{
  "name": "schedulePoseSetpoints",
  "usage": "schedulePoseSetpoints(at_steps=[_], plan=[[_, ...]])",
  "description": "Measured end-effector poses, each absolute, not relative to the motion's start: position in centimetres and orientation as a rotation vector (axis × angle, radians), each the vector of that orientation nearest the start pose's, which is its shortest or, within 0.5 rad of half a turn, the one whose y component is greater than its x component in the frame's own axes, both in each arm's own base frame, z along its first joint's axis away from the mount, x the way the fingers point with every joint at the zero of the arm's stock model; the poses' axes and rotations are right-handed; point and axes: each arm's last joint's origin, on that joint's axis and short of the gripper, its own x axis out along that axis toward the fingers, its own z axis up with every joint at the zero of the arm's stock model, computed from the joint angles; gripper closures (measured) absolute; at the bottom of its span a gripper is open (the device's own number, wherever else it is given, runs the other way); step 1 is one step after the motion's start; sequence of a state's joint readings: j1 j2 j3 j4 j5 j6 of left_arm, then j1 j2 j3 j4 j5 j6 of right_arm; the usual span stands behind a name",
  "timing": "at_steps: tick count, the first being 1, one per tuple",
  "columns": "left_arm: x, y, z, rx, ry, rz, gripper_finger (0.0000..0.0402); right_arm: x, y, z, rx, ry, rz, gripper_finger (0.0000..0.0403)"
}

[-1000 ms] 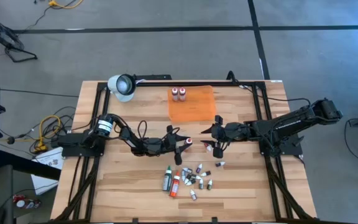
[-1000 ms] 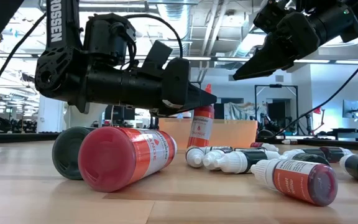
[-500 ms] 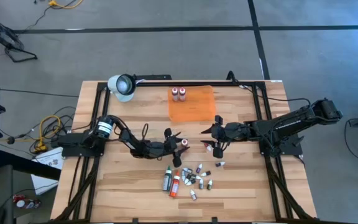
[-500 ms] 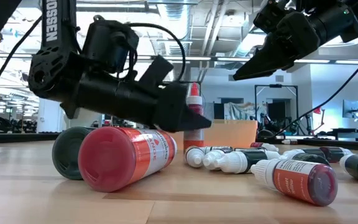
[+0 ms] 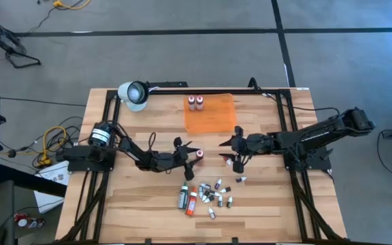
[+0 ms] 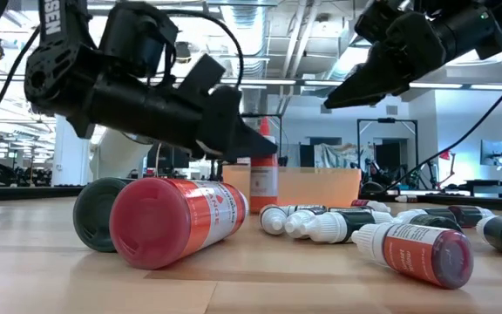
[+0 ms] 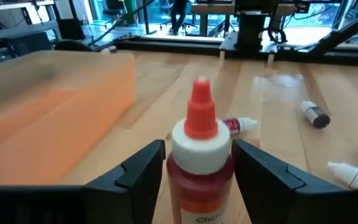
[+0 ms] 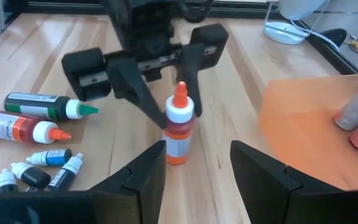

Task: Pick & Place food coloring
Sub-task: Put the large orange food coloring bottle into the orange bin

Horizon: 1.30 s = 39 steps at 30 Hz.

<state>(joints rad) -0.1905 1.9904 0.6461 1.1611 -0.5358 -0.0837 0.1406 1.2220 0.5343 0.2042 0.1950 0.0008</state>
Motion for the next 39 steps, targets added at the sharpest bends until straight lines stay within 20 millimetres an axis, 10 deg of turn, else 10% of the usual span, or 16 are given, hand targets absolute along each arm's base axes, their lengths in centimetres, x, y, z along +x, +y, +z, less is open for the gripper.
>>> schedulePoseSetpoints(at_steps=[39], plan=[[32.7, -3.4, 10.1, -0.055, 0.198, 0.346, 0.0216, 25.9, 1.9, 17.8, -0.099, 0.511, -0.004, 0.023]])
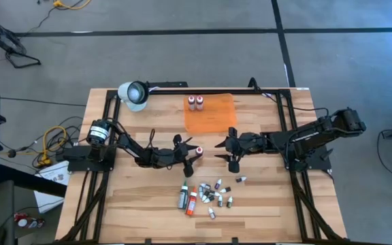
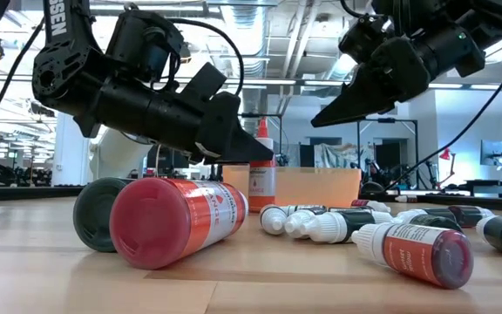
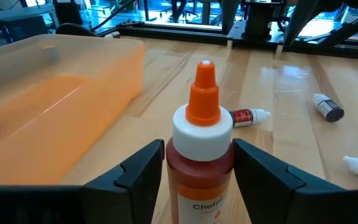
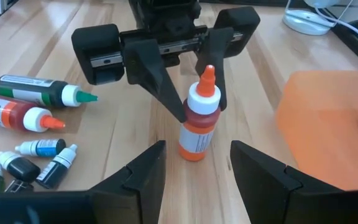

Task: Pick & Place food coloring
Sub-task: Put the large orange food coloring bottle into the orange bin

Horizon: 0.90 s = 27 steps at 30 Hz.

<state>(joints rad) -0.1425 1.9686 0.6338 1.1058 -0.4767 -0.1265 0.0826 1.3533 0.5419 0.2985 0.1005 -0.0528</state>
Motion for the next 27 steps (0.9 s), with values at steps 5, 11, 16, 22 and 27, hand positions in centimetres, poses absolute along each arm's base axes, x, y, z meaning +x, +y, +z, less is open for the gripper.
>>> schedulePoseSetpoints(at_steps=[5, 11, 16, 22, 27], plan=[[32.73, -3.3, 10.16, -0.051, 0.196, 0.367, 0.0217, 25.87, 1.85, 17.75, -0.099, 0.511, -0.004, 0.023], [32.71, -3.17, 10.25, -0.047, 0.185, 0.41, 0.0217, 25.86, 1.85, 17.74, -0.099, 0.513, -0.004, 0.023], [32.73, -3.15, 10.39, -0.051, 0.169, 0.42, 0.0217, 25.8, 1.84, 17.63, -0.102, 0.525, -0.005, 0.023], [32.81, -3.15, 10.83, -0.035, 0.129, 0.425, 0.0245, 25.75, 1.83, 17.55, -0.105, 0.534, -0.006, 0.023], [32.85, -3.22, 10.77, -0.035, 0.137, 0.395, 0.0287, 25.74, 1.83, 17.52, -0.105, 0.536, -0.006, 0.023]])
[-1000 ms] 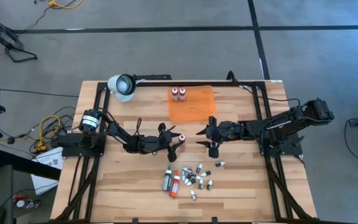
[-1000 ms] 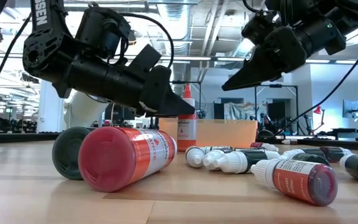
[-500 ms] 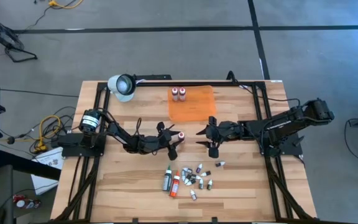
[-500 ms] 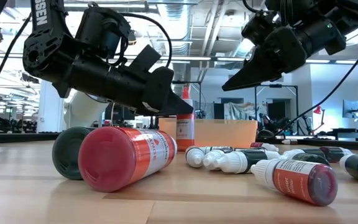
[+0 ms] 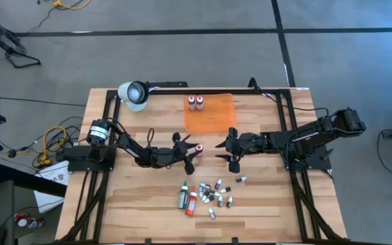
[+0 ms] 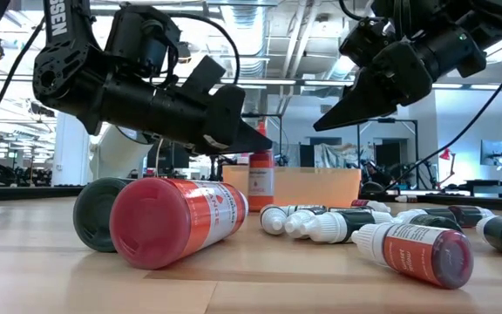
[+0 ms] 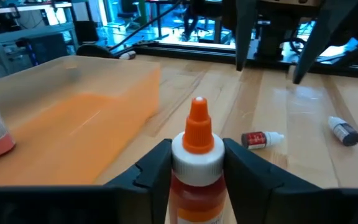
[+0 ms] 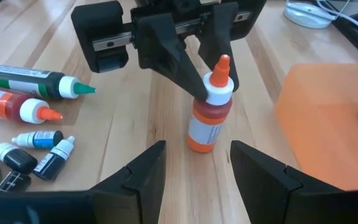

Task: Pick & Place food coloring
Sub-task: Put the large orange food coloring bottle into the orange bin

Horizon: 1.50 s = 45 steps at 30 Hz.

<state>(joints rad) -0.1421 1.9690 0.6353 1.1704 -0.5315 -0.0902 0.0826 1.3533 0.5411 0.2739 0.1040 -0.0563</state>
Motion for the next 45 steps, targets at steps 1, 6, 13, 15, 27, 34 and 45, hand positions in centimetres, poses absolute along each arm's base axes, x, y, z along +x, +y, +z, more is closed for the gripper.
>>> schedulePoseSetpoints(at_steps=[1, 6, 13, 15, 27, 34, 45], plan=[[32.8, -3.2, 10.8, -0.034, 0.138, 0.395, 0.029, 25.7, 1.8, 17.5, -0.105, 0.537, -0.006, 0.023], [32.8, -3.2, 10.8, -0.034, 0.138, 0.404, 0.0285, 25.7, 1.8, 17.5, -0.103, 0.537, -0.007, 0.023], [32.8, -3.2, 10.8, -0.033, 0.128, 0.426, 0.0288, 25.7, 1.8, 17.5, -0.103, 0.537, -0.007, 0.023], [32.8, -3.2, 10.9, -0.036, 0.119, 0.426, 0.0291, 25.7, 1.8, 17.5, -0.103, 0.538, -0.007, 0.023], [32.9, -3.1, 12.3, -0.02, -0.004, 0.448, 0.0291, 25.7, 1.8, 17.5, -0.105, 0.542, -0.007, 0.023], [32.7, -3.0, 14.0, -0.011, -0.066, 0.467, 0.0287, 25.7, 1.8, 17.4, -0.106, 0.549, -0.006, 0.023], [31.6, 0.5, 18.3, 0.096, -0.013, 0.648, 0.0288, 25.7, 1.8, 17.4, -0.11, 0.546, -0.005, 0.023]])
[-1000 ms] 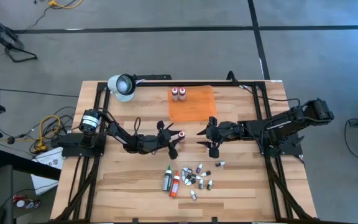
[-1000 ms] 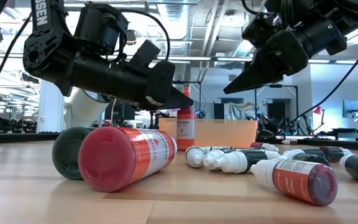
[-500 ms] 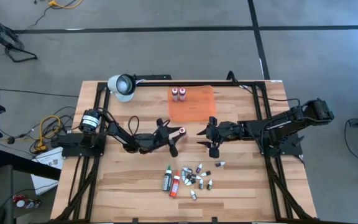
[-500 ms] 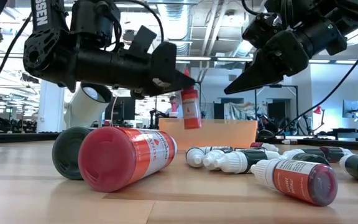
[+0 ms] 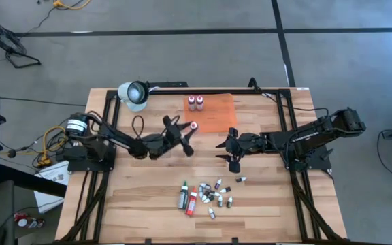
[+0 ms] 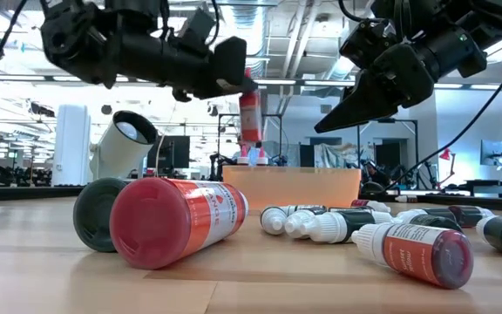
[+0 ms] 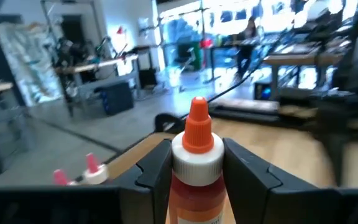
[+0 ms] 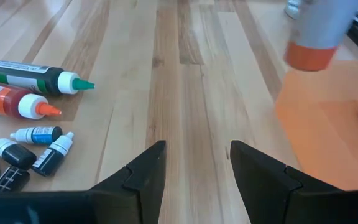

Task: Pick & Place food coloring
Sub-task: Put the large orange food coloring bottle into the orange bin

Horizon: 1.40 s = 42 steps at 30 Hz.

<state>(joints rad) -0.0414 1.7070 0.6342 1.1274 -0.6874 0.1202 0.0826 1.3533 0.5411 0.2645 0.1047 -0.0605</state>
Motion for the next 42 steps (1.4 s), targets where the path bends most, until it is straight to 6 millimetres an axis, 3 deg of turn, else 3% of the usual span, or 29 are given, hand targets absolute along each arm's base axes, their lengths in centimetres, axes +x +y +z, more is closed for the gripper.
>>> schedulePoseSetpoints(at_steps=[8, 14, 20, 32, 42], plan=[[31.3, 5.5, 17.9, 0.037, 0.011, 0.67, 0.0288, 25.7, 1.8, 17.5, -0.11, 0.544, -0.005, 0.023], [30.9, 7.6, 17.3, 0.023, 0.076, 0.698, 0.0288, 25.7, 1.8, 17.5, -0.112, 0.544, -0.005, 0.023], [30.8, 8.8, 16.8, 0.02, 0.079, 0.711, 0.0288, 25.7, 1.3, 17.5, -0.106, 0.545, -0.023, 0.023], [31.6, 9.7, 12.7, 0.0, 0.053, 0.775, 0.0288, 25.6, 1.3, 17.2, -0.106, 0.572, -0.022, 0.023], [31.5, 9.9, 12.4, 0.001, 0.067, 0.843, 0.0288, 25.6, 0.6, 17.2, -0.099, 0.575, -0.047, 0.023]])
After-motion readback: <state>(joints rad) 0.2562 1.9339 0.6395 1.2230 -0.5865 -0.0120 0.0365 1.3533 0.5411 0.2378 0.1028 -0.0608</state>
